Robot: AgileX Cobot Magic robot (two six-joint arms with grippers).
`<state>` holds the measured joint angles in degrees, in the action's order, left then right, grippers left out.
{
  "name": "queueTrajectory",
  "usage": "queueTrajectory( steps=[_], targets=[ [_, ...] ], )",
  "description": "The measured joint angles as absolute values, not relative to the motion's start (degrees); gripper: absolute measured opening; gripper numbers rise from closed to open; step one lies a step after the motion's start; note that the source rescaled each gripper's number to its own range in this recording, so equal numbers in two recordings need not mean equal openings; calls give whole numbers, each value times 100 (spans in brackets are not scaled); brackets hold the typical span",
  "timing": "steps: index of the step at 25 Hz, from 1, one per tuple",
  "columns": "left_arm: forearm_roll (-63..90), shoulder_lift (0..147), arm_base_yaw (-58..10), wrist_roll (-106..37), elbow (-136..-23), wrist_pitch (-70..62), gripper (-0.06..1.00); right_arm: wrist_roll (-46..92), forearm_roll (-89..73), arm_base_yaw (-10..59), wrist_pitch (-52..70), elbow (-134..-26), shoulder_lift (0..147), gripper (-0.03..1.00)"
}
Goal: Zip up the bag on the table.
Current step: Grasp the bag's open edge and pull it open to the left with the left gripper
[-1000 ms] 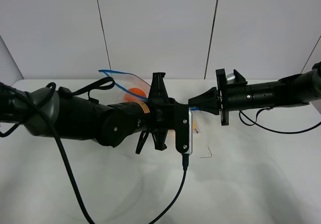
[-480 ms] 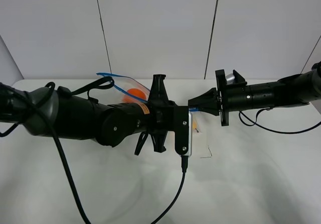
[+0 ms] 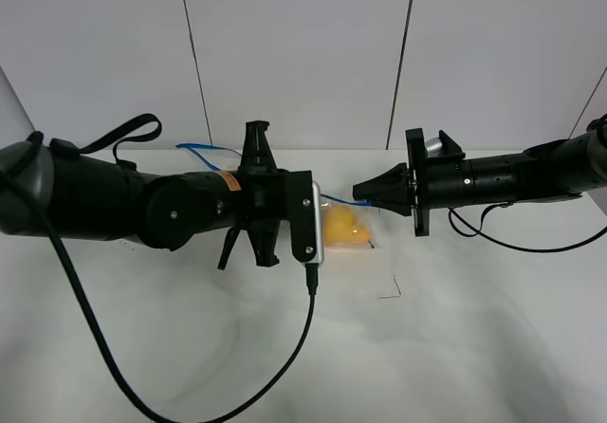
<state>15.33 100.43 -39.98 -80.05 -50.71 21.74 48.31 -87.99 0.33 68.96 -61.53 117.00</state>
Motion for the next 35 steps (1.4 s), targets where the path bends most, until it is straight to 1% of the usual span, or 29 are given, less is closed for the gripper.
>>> queueTrajectory(
  steps=[10, 21, 28, 35],
  targets=[
    [1533, 9870, -2929, -8005, -5033, 1989, 0, 4793, -8867, 33, 6885, -6153, 11700, 1],
    [1514, 9858, -2034, -8127, -5028, 1930, 0, 4793, -8884, 33, 6885, -6153, 11700, 1],
    [1514, 9836, -1739, -8158, -5028, 1928, 0, 4793, -8878, 33, 6885, -6153, 11700, 1],
    [1519, 9836, -1665, -8158, -5028, 1939, 0, 4793, -8815, 33, 6885, -6153, 11700, 1]
  ],
)
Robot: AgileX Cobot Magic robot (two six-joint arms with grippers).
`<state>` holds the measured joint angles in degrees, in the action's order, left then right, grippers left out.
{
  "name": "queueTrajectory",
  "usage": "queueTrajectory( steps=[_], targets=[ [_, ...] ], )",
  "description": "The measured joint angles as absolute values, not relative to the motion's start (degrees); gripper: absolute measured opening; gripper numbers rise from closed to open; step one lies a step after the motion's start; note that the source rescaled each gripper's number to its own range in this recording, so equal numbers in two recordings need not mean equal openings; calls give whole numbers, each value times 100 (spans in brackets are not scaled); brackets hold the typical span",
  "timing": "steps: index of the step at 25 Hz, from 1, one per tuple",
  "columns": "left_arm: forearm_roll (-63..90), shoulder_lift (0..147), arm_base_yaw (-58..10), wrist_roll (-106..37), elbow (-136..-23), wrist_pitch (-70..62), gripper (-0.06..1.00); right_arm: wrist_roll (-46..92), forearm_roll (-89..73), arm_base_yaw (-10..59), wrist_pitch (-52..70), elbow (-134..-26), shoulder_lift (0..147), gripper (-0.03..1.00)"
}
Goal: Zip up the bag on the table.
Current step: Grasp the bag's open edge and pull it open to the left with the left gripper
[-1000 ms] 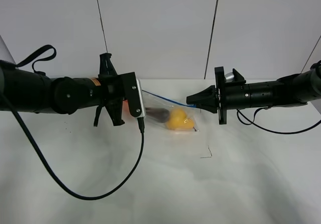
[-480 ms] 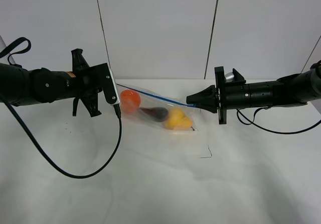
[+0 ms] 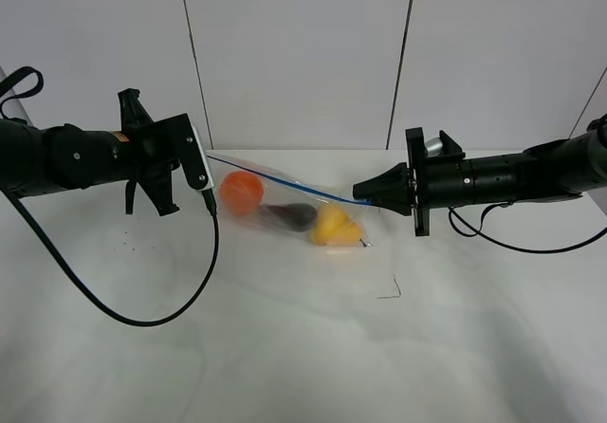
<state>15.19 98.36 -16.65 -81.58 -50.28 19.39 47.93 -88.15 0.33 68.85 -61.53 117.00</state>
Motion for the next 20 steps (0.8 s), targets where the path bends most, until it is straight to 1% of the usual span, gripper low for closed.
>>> queueTrajectory(
  steps=[11, 12, 13, 15, 18, 20],
  targets=[
    [1535, 9836, -1532, -8158, -5028, 1957, 0, 4793, -8798, 27, 6885, -6153, 11700, 1],
    [1535, 9836, -1532, -8158, -5028, 1957, 1, 4793, -8796, 27, 6885, -6153, 11700, 1],
    [1535, 9836, -1532, -8158, -5028, 1973, 5, 4793, -8785, 27, 6885, -6153, 11700, 1],
    [1568, 9834, -1502, -8131, -5028, 2041, 17, 4793, -8707, 22, 6885, -6153, 11700, 1],
    [1601, 9834, -1461, -8003, -5028, 2111, 50, 4793, -8677, 22, 6885, -6153, 11700, 1],
    [1601, 9834, -1462, -7907, -5028, 2119, 66, 4793, -8663, 22, 6885, -6153, 11700, 1]
  ],
)
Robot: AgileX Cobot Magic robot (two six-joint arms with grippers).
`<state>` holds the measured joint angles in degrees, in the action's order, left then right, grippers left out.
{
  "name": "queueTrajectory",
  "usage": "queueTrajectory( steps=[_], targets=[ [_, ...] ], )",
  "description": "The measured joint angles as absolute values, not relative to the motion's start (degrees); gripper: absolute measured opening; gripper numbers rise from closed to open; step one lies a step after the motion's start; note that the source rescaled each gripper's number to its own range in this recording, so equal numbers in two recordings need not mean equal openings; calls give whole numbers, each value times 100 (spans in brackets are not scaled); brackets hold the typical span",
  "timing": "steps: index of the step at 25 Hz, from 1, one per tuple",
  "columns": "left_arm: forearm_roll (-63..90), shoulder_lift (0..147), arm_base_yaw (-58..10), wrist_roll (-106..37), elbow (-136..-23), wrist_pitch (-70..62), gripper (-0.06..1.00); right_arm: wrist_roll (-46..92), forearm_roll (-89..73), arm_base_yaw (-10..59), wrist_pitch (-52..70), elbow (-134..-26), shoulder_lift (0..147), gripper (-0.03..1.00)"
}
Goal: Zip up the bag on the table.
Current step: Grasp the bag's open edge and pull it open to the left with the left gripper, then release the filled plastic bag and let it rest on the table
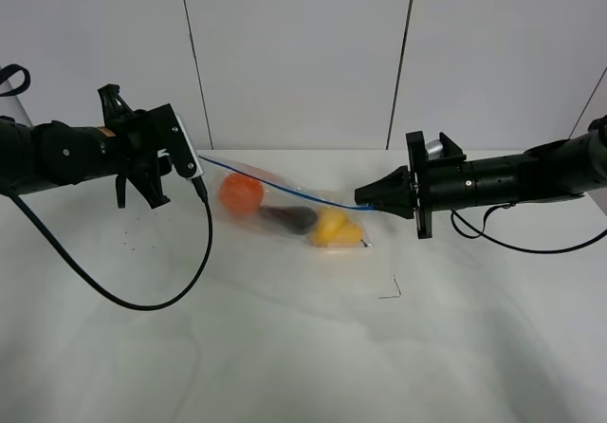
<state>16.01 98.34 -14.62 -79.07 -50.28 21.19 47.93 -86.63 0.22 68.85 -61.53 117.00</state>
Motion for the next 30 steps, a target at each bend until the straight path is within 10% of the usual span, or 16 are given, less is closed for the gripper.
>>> queueTrajectory(
  steps=[30],
  targets=[
    [3674, 9834, -820, -4393, -4949, 2229, 79, 4772, -8673, 22, 6891, -6153, 11700, 1]
  ],
)
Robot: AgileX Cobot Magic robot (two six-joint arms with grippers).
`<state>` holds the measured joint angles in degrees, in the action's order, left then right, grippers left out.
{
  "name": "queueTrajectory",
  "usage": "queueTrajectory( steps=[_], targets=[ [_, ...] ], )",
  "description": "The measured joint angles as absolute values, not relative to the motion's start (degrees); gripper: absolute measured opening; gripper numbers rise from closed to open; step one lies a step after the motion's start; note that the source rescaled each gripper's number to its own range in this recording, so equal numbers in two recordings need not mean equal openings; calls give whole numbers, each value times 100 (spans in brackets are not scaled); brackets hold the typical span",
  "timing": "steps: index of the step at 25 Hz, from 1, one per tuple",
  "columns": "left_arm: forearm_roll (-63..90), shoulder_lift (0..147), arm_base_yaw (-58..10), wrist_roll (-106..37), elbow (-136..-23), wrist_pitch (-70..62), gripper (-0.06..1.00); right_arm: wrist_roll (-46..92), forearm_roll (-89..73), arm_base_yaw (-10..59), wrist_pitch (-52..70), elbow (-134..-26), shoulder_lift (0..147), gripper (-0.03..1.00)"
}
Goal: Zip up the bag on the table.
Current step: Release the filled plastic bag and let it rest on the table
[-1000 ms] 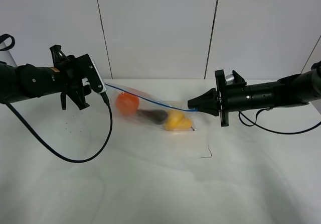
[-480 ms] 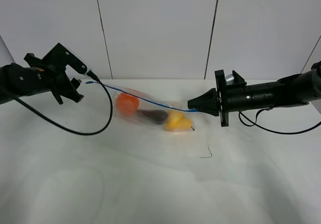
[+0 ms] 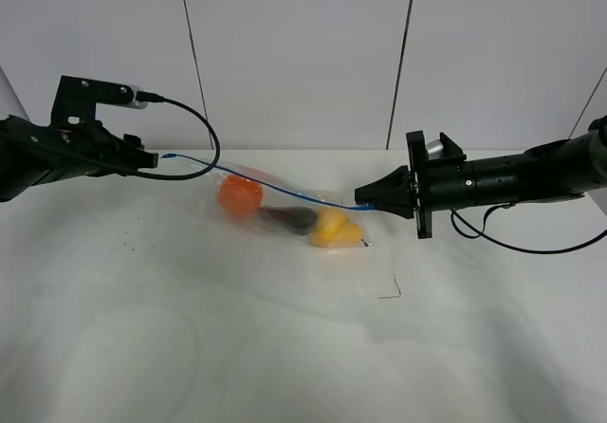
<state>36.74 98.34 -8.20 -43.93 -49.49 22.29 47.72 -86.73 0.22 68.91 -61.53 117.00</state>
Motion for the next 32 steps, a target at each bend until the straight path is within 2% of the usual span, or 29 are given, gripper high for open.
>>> queueTrajectory(
  steps=[2, 6, 9, 16, 21, 26, 32],
  targets=[
    [3686, 9828, -820, -4491, -4949, 2067, 81, 4764, -8673, 22, 6891, -6153, 11700, 1],
    [3700, 9818, -774, -4613, -4949, 1443, 95, 4734, -8692, 22, 6891, -6153, 11700, 1],
    [3945, 9818, -537, -4620, -4969, 673, 99, 4727, -8704, 22, 6891, -6153, 11700, 1],
    [4227, 9818, 558, -4239, -5838, -2550, 100, 4705, -8710, 22, 6891, -6153, 11700, 1],
    [2624, 9843, 724, -2684, -6825, -4441, 100, 4705, -8710, 22, 6891, -6153, 11700, 1],
    [359, 9927, 564, -905, -7406, -5430, 100, 4705, -8715, 22, 6891, -6153, 11700, 1],
    [0, 9934, 371, -501, -7448, -6277, 100, 4705, -8715, 22, 6891, -6153, 11700, 1]
  ],
)
